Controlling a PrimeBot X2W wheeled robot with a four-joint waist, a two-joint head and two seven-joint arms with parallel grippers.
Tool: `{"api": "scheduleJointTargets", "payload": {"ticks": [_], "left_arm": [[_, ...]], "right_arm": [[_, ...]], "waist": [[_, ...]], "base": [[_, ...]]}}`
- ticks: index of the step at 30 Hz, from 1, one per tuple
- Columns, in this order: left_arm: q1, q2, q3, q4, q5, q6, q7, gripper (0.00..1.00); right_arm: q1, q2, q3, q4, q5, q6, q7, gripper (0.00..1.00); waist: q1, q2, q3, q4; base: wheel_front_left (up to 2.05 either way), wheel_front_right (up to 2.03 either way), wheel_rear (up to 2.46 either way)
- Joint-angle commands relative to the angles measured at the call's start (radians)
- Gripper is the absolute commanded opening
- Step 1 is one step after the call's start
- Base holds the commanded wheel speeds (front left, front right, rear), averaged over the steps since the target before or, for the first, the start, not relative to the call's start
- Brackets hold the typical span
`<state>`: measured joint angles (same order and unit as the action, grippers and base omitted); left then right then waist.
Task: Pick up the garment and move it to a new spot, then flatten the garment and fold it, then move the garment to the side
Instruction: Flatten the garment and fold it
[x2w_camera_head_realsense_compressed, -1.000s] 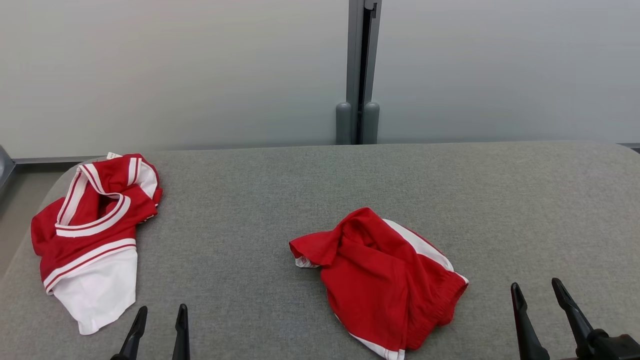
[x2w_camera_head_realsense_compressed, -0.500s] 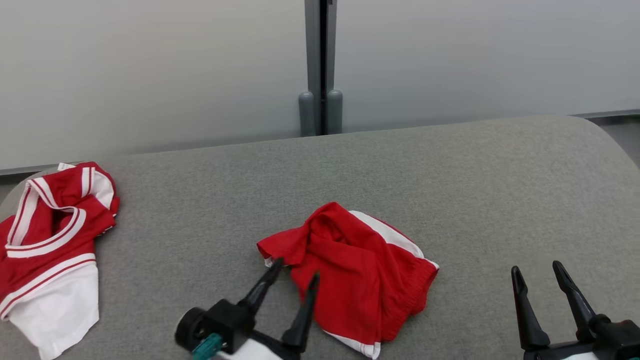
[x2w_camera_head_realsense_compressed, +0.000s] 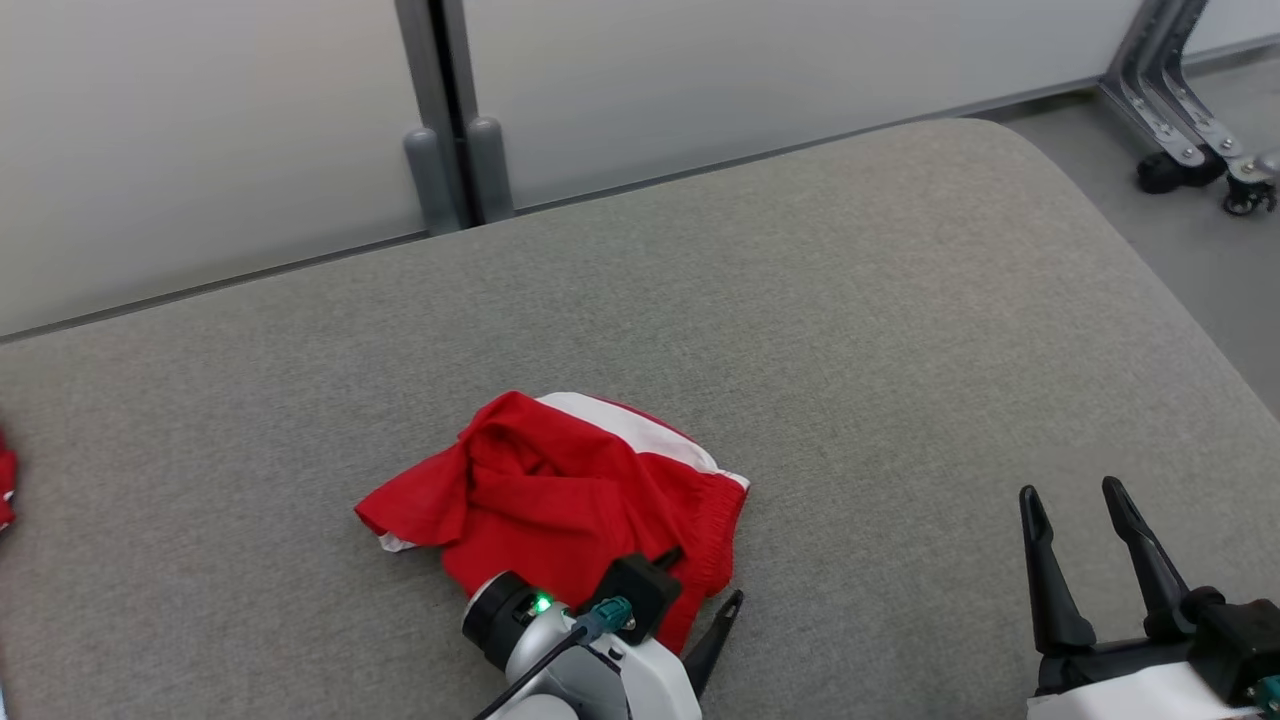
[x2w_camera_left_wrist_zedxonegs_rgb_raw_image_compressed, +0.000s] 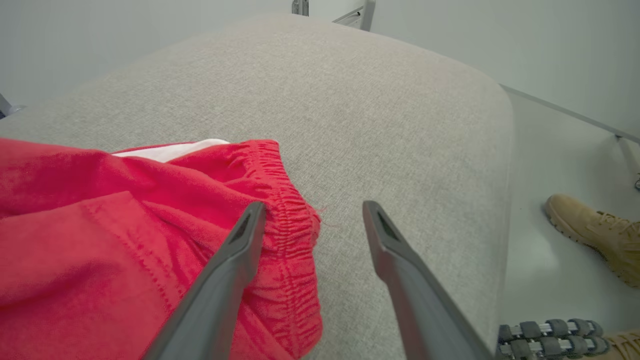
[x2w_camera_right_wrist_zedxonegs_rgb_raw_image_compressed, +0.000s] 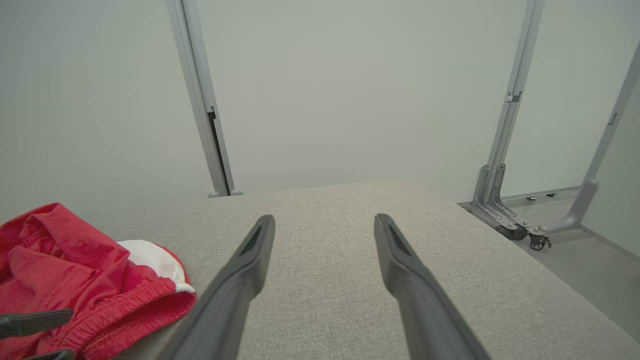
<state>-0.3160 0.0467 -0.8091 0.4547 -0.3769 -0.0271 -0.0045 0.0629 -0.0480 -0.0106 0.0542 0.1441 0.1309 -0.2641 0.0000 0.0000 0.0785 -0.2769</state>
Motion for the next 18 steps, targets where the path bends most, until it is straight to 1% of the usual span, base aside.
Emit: {"api": "scheduleJointTargets", "payload": {"ticks": [1,3,5,6,7,8,10,13,16,18], "left_arm": [[-0.03,0.006,-0.006,0.022,0.018,0.017,0.003,1.0],[-0.047,0.006,-0.005,0.078,0.023,0.061,0.006,1.0],[-0.057,0.006,-0.011,0.133,0.02,0.084,0.025,1.0],[-0.062,0.007,-0.015,0.158,0.02,0.089,0.038,0.71],[-0.067,0.007,-0.02,0.18,0.02,0.087,0.053,0.37],[-0.067,0.006,-0.023,0.196,0.01,0.078,0.063,0.0],[-0.065,0.007,-0.026,0.204,-0.013,0.06,0.064,0.0],[-0.074,0.004,-0.022,0.15,-0.057,0.039,0.038,0.0],[-0.097,0.004,-0.031,0.046,-0.114,0.016,0.003,0.0],[-0.109,0.005,-0.037,-0.046,-0.166,0.013,-0.026,0.0]], "right_arm": [[-0.013,-0.005,-0.002,0.001,0.006,0.0,-0.001,1.0],[-0.015,-0.005,-0.005,0.003,0.011,0.0,-0.001,1.0],[-0.013,-0.005,-0.007,0.002,0.013,0.0,-0.001,1.0],[-0.011,-0.005,-0.009,0.001,0.014,0.0,-0.001,1.0],[-0.007,-0.005,-0.011,0.001,0.014,0.0,-0.001,1.0],[-0.003,-0.005,-0.014,0.001,0.014,0.0,-0.001,1.0],[0.002,-0.005,-0.022,0.004,0.011,0.0,-0.001,1.0],[0.006,-0.005,-0.025,0.006,0.007,0.0,-0.001,1.0],[0.001,-0.005,-0.02,0.003,0.002,0.0,-0.001,1.0],[-0.004,-0.005,-0.015,0.004,-0.003,0.0,-0.001,1.0]], "waist": [[0.0,0.0,0.034,-0.048],[0.0,0.0,0.039,-0.066],[0.0,0.0,0.041,-0.074],[0.0,0.0,0.04,-0.075],[0.0,0.0,0.039,-0.075],[0.0,0.0,0.037,-0.074],[0.0,0.0,0.03,-0.065],[0.0,0.0,0.016,-0.046],[0.0,0.0,0.007,-0.027],[0.0,0.0,0.0,-0.017]], "base": [[0.0,0.0,0.0],[0.0,0.0,0.0],[0.0,0.0,0.0],[0.0,0.0,0.0],[0.0,0.0,0.0],[0.0,0.0,0.0],[0.0,0.0,0.0],[0.0,0.0,0.0],[0.0,0.0,0.0],[0.0,0.0,0.0]]}}
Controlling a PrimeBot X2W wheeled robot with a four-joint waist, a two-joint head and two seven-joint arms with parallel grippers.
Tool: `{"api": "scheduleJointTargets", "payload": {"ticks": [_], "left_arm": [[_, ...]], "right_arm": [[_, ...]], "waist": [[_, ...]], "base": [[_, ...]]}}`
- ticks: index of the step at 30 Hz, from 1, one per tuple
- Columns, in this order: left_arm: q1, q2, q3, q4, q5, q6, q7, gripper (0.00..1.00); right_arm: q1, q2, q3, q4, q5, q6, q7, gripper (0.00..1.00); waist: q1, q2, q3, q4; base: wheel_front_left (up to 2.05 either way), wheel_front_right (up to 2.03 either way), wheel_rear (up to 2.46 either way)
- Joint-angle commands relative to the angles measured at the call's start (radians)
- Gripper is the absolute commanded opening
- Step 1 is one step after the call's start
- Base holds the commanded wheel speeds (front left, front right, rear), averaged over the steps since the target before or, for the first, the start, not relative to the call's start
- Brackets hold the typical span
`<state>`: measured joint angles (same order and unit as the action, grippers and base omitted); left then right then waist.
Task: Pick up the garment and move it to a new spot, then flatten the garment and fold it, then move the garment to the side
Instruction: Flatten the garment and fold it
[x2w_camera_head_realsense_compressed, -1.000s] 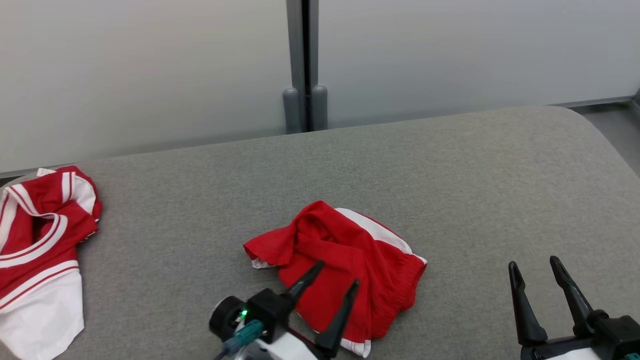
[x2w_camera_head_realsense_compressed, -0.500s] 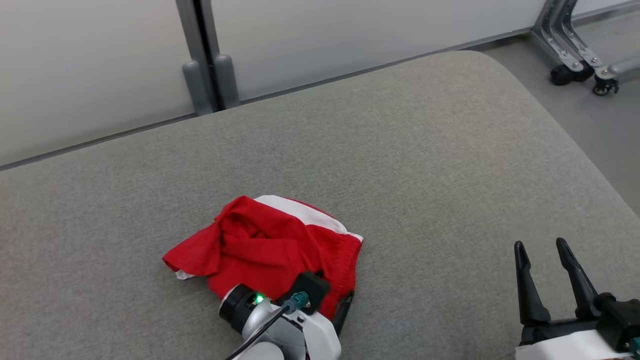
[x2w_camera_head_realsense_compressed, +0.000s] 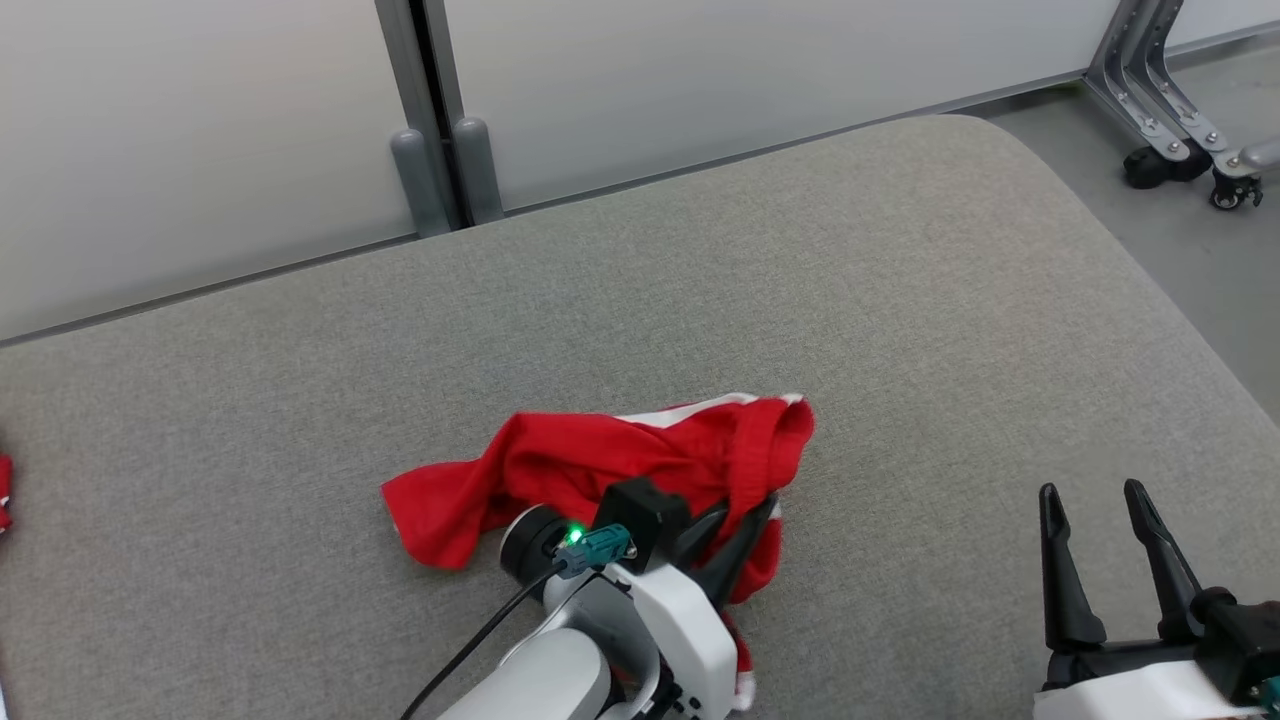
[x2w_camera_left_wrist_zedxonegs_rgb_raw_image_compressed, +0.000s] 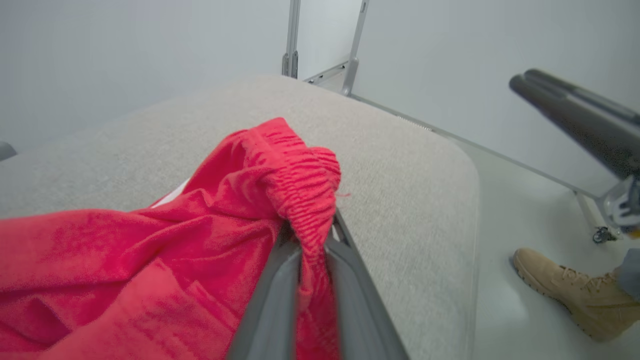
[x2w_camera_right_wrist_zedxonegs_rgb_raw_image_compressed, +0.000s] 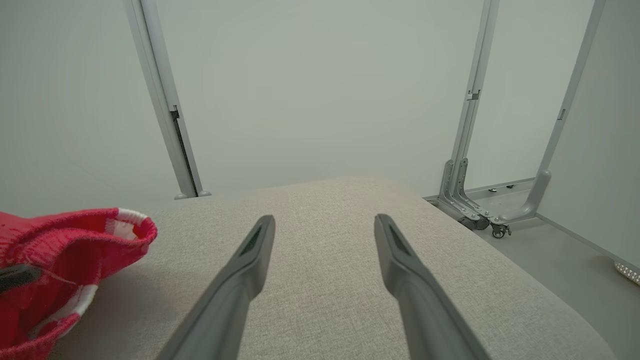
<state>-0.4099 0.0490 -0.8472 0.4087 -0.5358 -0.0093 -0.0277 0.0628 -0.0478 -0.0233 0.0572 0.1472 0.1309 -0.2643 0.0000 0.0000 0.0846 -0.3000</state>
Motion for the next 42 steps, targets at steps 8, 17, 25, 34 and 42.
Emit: {"api": "scheduleJointTargets", "payload": {"ticks": [8,17,25,34,42], "left_arm": [[-0.068,0.003,-0.005,-0.329,-0.276,0.051,-0.118,0.0],[-0.033,0.004,0.057,-0.459,-0.613,0.136,-0.227,0.0],[0.164,0.048,0.183,-0.338,-0.644,0.133,-0.236,0.0],[0.396,0.032,0.472,-0.193,-0.602,0.048,-0.236,0.0],[0.451,0.004,0.54,-0.052,-0.609,-0.033,-0.237,1.0]], "right_arm": [[-0.01,-0.005,0.017,0.007,-0.016,0.0,0.0,1.0],[0.008,-0.005,0.014,0.005,-0.007,0.0,-0.001,1.0],[0.016,-0.005,0.001,0.005,0.0,0.0,0.0,1.0],[0.028,-0.005,-0.011,0.006,-0.018,0.0,0.0,1.0],[0.017,-0.005,-0.005,0.007,-0.038,0.0,-0.001,1.0]], "waist": [[0.0,0.0,-0.033,0.014],[0.0,0.0,-0.034,0.023],[0.0,0.0,-0.022,0.047],[0.0,0.0,-0.017,0.136],[0.0,0.0,-0.021,0.225]], "base": [[0.0,0.0,0.0],[0.0,0.0,0.0],[0.0,0.0,0.0],[0.0,0.0,0.0],[0.0,0.0,0.0]]}}
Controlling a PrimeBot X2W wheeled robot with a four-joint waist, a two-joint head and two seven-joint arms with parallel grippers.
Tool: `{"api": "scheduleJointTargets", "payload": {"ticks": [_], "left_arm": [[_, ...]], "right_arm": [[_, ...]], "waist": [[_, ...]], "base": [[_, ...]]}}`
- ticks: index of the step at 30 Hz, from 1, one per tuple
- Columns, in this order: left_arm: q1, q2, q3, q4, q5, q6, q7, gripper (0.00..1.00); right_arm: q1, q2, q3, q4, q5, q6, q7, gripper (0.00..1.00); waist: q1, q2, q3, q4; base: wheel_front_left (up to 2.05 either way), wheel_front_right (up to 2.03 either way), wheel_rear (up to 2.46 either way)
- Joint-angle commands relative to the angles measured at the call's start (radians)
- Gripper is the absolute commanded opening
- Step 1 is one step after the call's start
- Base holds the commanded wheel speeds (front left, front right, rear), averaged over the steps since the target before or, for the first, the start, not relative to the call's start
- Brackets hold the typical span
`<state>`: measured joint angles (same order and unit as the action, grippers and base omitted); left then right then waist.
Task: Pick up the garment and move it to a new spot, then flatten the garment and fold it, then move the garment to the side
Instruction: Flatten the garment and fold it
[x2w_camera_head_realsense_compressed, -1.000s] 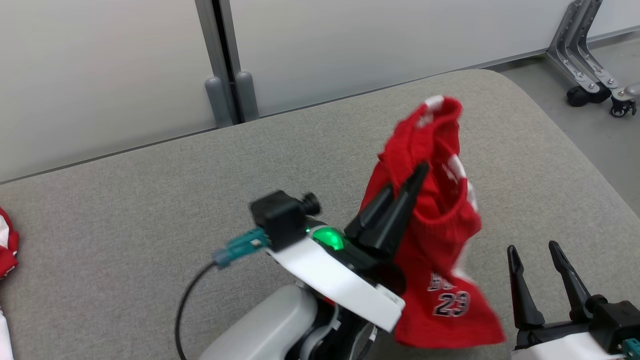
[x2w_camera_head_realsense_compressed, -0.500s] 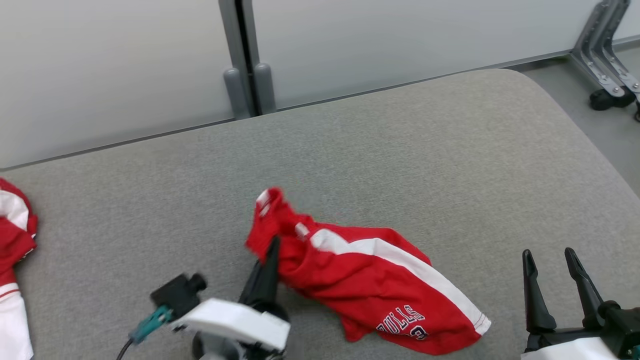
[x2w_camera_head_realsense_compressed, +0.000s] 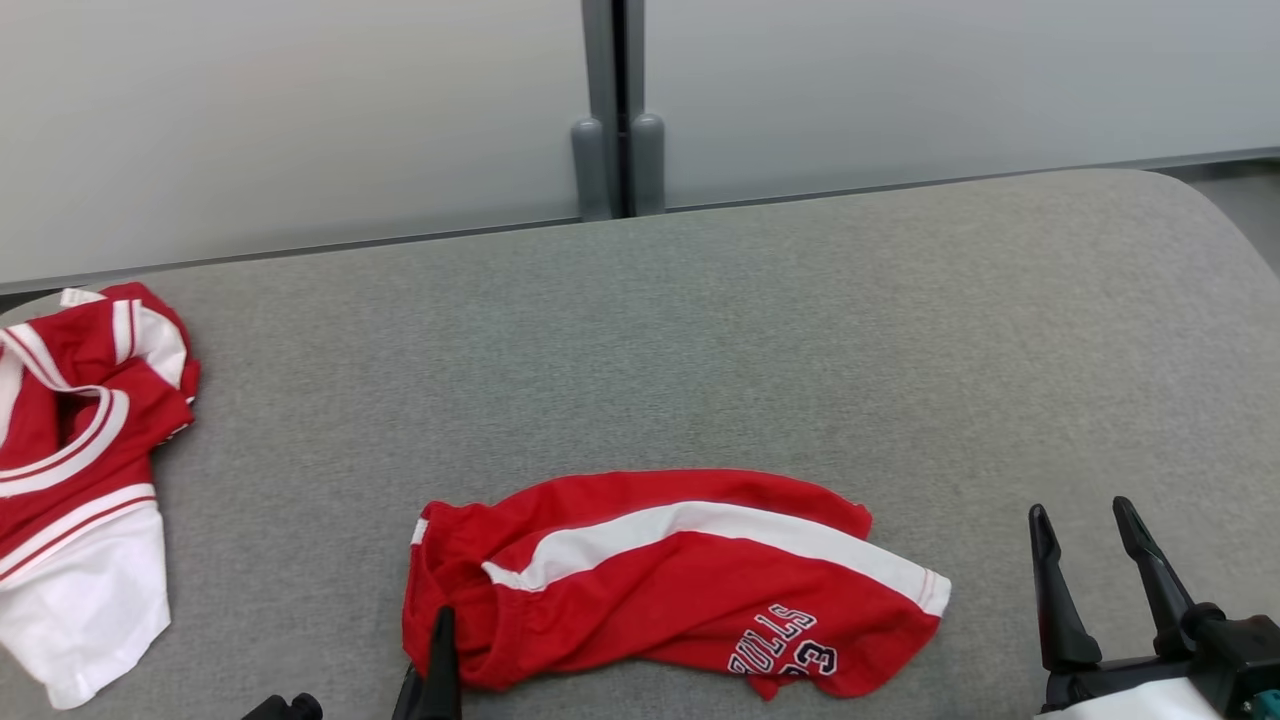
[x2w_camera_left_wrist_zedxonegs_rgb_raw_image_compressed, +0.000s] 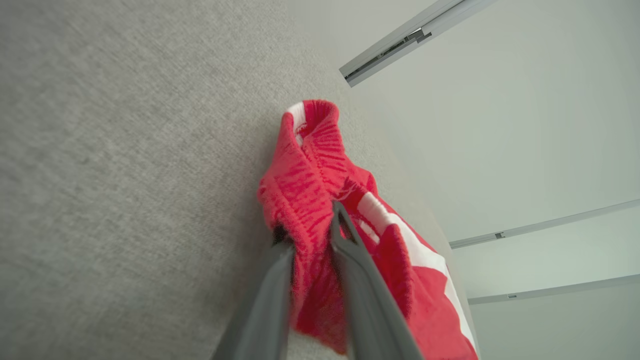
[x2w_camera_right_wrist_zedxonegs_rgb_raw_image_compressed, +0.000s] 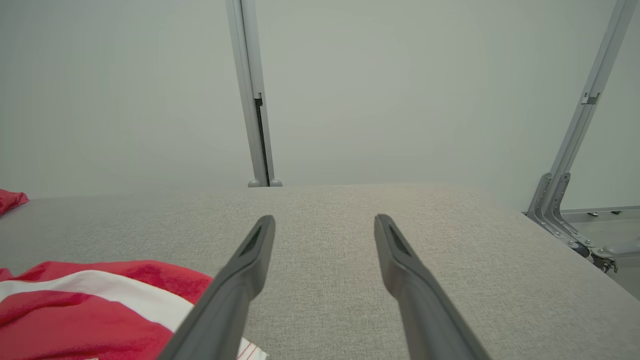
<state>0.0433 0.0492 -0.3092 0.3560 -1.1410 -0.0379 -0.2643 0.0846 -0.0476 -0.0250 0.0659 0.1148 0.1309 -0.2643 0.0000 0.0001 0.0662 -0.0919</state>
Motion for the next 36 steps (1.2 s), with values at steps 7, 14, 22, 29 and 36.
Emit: {"api": "scheduleJointTargets", "payload": {"ticks": [7,14,22,29,36], "left_arm": [[0.04,0.003,0.111,-0.054,0.214,0.044,0.0,1.0],[0.076,0.003,0.092,-0.154,0.455,0.064,0.007,1.0],[-0.067,0.054,-0.032,-0.11,0.553,0.144,0.275,1.0],[-0.106,0.09,-0.062,-0.1,0.566,0.176,0.421,1.0],[-0.115,0.104,-0.09,-0.132,0.553,0.117,0.435,0.0]], "right_arm": [[0.012,-0.005,-0.004,-0.003,-0.01,0.0,0.0,1.0],[0.021,-0.005,0.003,-0.001,-0.01,0.0,0.0,1.0],[0.01,-0.005,0.026,0.008,0.005,0.0,0.0,1.0],[0.019,-0.005,0.019,0.007,0.015,0.0,0.0,1.0],[0.023,-0.005,0.016,0.01,0.024,0.0,0.0,1.0]], "waist": [[0.0,-0.0001,-0.022,0.05],[0.0,-0.0001,-0.042,0.041],[0.0,-0.0001,-0.049,-0.009],[0.0,-0.0001,-0.045,-0.046],[0.0,-0.0001,-0.039,-0.057]], "base": [[0.0,0.0,0.0],[0.0,0.0,0.0],[0.0,0.0,0.0],[0.0,0.0,0.0],[0.0,0.0,0.0]]}}
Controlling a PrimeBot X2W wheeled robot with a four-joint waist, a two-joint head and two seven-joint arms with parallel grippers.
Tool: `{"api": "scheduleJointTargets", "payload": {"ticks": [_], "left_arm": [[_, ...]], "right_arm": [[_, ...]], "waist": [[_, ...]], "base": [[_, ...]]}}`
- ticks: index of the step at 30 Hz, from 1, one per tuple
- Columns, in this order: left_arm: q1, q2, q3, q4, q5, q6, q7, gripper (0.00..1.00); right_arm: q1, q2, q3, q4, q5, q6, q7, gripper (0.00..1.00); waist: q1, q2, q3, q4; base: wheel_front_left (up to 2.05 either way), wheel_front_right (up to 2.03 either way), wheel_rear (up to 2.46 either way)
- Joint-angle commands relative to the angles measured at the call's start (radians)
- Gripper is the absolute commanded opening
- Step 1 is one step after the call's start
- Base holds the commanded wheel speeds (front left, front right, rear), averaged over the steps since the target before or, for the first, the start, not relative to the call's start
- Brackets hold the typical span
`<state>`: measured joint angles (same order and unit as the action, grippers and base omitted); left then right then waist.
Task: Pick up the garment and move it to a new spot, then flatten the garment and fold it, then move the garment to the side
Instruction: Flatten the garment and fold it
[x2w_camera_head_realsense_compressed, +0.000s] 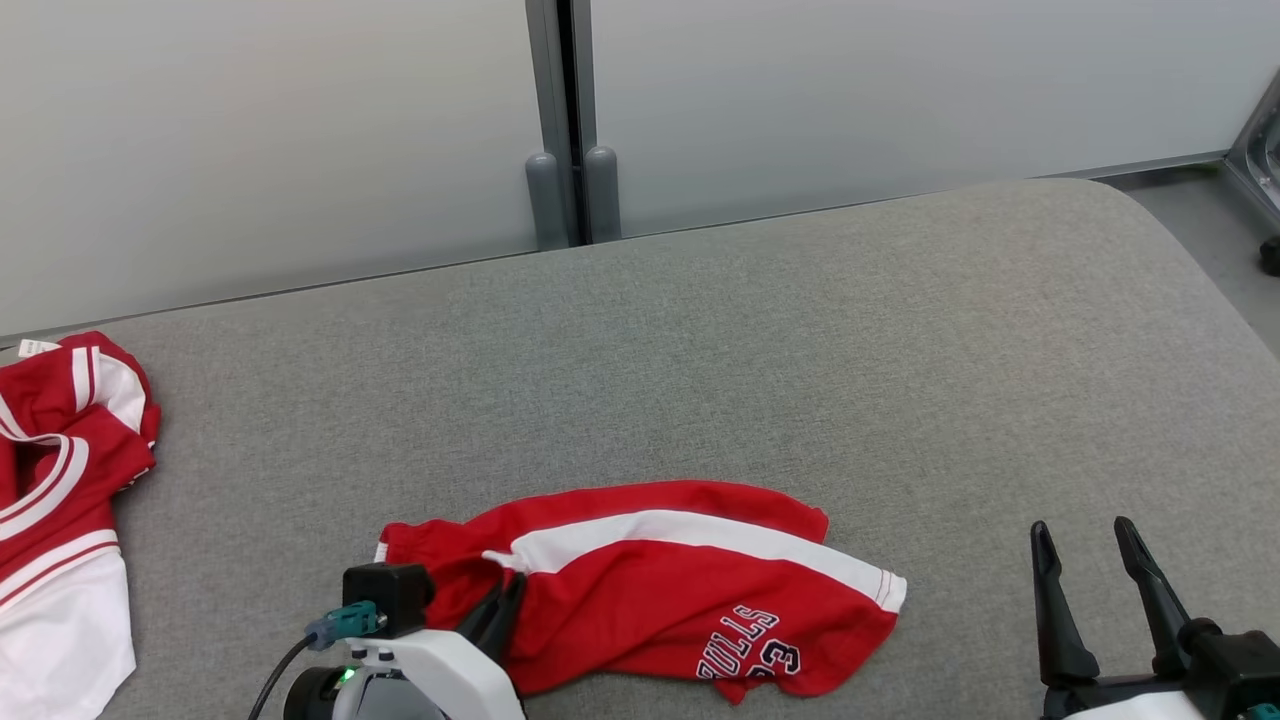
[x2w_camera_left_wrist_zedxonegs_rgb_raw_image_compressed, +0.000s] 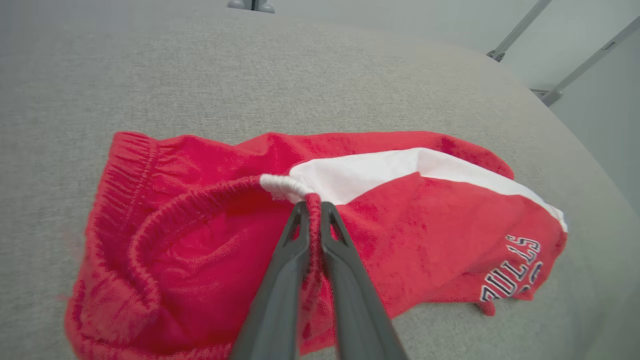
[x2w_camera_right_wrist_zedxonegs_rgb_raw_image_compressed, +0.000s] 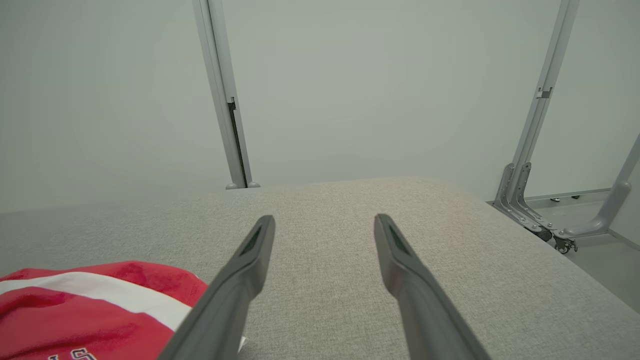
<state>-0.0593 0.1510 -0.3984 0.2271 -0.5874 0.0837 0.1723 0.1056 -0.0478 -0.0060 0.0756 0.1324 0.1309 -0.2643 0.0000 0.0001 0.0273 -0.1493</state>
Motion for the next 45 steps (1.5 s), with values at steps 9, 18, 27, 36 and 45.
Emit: {"api": "scheduleJointTargets", "payload": {"ticks": [9,18,27,36,45], "left_arm": [[0.159,0.103,-0.114,-0.224,-0.007,-0.142,0.033,0.0],[0.318,0.166,-0.166,-0.197,-0.033,-0.199,-0.11,0.0],[0.339,0.188,-0.187,-0.17,-0.19,-0.214,-0.119,1.0],[0.274,0.24,-0.038,-0.358,-0.296,-0.135,-0.082,1.0],[-0.023,0.224,-0.116,-0.089,-0.153,-0.1,0.055,1.0]], "right_arm": [[0.034,-0.005,-0.032,-0.013,-0.002,0.0,0.0,1.0],[0.025,-0.005,-0.016,-0.004,0.006,0.0,0.0,1.0],[0.037,-0.005,-0.02,-0.003,-0.006,0.0,0.0,1.0],[0.037,-0.005,-0.022,-0.009,-0.005,0.0,0.0,1.0],[-0.008,-0.005,0.009,-0.005,-0.011,0.0,0.0,1.0]], "waist": [[0.0,-0.0001,-0.003,0.061],[0.0,-0.0001,-0.018,0.093],[0.0,-0.0001,-0.03,0.087],[0.0,-0.0001,-0.025,0.073],[0.0,-0.0001,0.021,0.042]], "base": [[0.0,0.0,0.0],[0.0,0.0,0.0],[0.0,0.0,0.0],[0.0,0.0,0.0],[0.0,0.0,0.0]]}}
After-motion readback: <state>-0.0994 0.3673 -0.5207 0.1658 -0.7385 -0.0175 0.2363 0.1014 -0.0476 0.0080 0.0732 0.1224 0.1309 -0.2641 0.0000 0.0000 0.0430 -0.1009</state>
